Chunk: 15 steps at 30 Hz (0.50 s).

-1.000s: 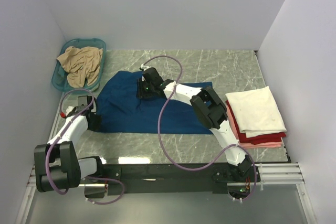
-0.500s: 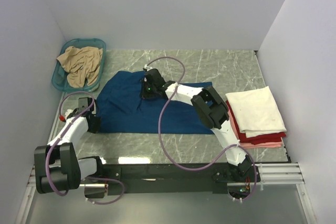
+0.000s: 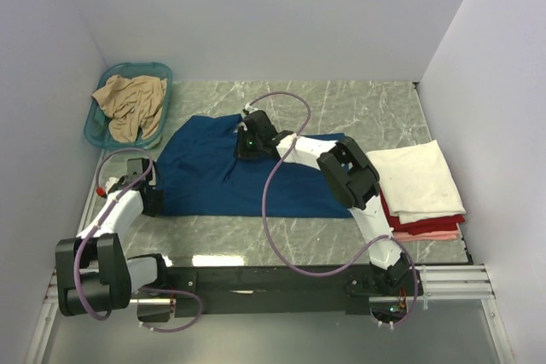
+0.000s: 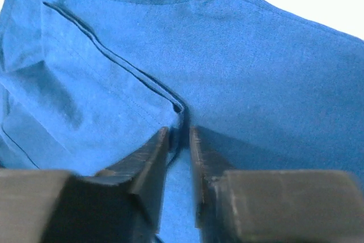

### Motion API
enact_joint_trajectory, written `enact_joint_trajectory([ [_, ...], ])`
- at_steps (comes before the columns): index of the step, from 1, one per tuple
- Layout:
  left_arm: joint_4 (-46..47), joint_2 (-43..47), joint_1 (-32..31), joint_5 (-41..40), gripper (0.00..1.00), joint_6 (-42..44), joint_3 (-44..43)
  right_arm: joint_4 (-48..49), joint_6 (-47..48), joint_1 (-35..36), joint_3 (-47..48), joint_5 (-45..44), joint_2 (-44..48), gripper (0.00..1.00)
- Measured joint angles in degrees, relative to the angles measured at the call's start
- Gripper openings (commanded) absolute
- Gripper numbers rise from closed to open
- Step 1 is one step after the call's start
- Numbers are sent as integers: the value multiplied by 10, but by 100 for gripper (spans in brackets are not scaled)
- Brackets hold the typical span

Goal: Fold and stack the t-shirts
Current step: Fold the tshirt

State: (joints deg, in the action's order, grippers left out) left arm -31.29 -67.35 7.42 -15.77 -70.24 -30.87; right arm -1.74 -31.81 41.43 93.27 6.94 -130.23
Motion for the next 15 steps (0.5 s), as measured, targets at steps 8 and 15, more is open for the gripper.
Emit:
enact_joint_trajectory([
  [8,-69,87,0,0,44,42,-49,-39,4,-1,-18,-23,54,64],
  [15,-9,108,-25,45,43,84,-113,-71,-7,-21,-163,-75,245,64],
])
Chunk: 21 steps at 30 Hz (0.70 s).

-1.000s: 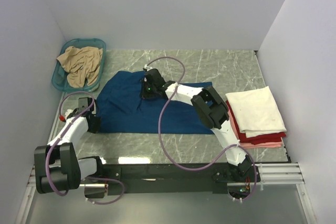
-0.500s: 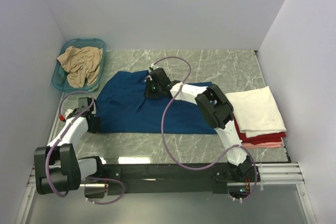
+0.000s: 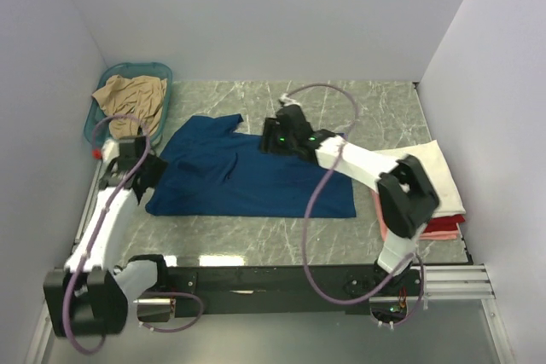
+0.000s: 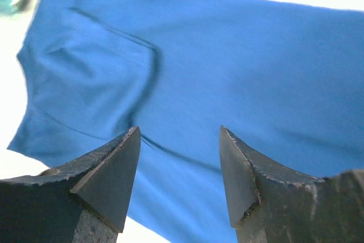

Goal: Fold and stack the t-shirts
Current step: Fold the tshirt

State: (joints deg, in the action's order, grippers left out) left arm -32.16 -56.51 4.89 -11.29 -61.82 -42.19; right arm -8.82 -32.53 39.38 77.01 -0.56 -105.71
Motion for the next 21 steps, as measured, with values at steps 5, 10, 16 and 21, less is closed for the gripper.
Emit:
enact_joint_trajectory([
  [5,66,-143,-103,24,42,7,-44,-19,-22,-37,-137,-44,123,65],
  [10,119,-230,-154,49,41,7,-51,-38,-43,-85,-257,-65,179,65],
  [16,173,-239,-160,55,41,0,-10,-57,-81,-116,-352,-69,224,66],
  [21,191,-243,-163,54,41,-9,46,-48,-120,-116,-386,-67,243,68],
])
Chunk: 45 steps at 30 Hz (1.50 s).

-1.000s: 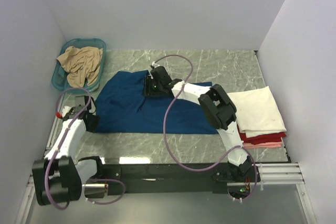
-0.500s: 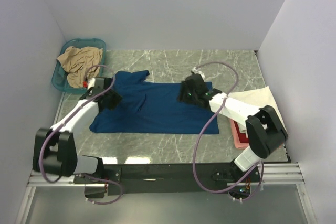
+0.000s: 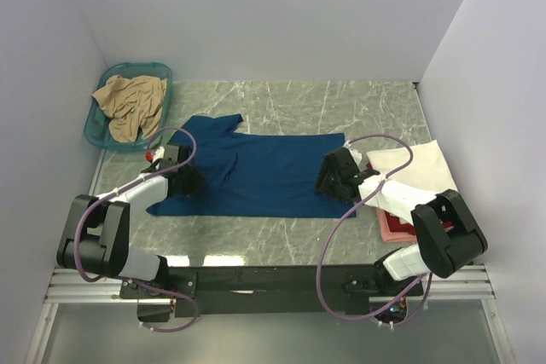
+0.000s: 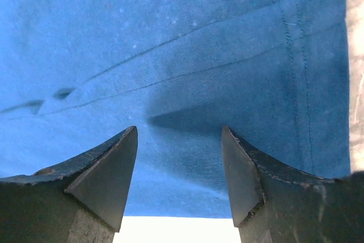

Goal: Fold and stack the t-shirts
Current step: Fold the tshirt

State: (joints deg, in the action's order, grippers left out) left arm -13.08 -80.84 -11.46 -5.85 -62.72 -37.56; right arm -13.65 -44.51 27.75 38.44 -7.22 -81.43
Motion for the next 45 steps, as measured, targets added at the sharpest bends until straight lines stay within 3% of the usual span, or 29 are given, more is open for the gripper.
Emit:
enact_joint_trajectory([
  [12,42,87,-2,-9,42,-35,95,38,-94,0,-97,20,99,69],
  [22,-39,220,-6,-10,44,-57,156,-38,-137,0,-190,66,281,68],
  [26,-93,254,-6,-12,49,-52,140,-102,-125,0,-188,73,339,68],
  [29,-136,233,-6,-26,54,-34,65,-111,-98,0,-156,90,343,68],
  [32,-143,167,5,-39,56,-4,-62,-87,-63,0,-75,115,292,68],
  [36,-112,32,48,-27,56,56,-233,-5,-12,0,98,155,139,65],
  [45,-82,-221,90,59,58,195,-412,155,-4,0,371,264,-201,64],
])
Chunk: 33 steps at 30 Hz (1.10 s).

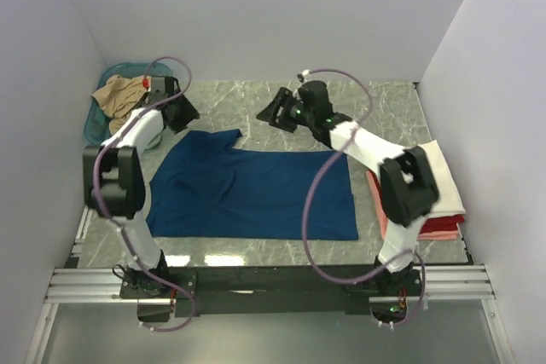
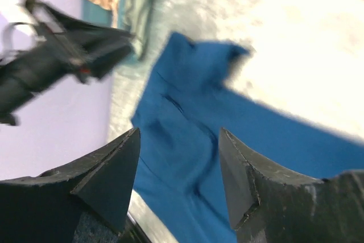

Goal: Fold and stack the t-shirts
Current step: Fold the tshirt

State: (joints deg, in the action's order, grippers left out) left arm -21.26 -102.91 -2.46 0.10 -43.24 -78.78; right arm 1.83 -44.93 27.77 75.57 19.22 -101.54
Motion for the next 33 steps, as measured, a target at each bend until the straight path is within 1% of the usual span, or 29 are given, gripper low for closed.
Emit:
enact_joint_trajectory([
  [2,-7,-51,0,7,59,25,-38,33,-20,0,50,27,-73,63],
  [6,-24,-106,2,7,59,57,-76,83,-71,2,120,73,-192,63],
  [9,-37,-125,4,7,59,69,-94,104,-109,4,149,93,-249,63],
  [13,-40,-143,6,5,59,77,-106,123,-157,9,183,108,-300,63],
  [19,-48,-160,7,5,58,77,-106,147,-216,25,227,113,-341,63],
  [25,-56,-169,7,-7,58,82,-106,158,-258,35,228,106,-357,62],
  [33,-64,-174,8,-13,57,88,-113,162,-276,36,214,88,-360,62],
])
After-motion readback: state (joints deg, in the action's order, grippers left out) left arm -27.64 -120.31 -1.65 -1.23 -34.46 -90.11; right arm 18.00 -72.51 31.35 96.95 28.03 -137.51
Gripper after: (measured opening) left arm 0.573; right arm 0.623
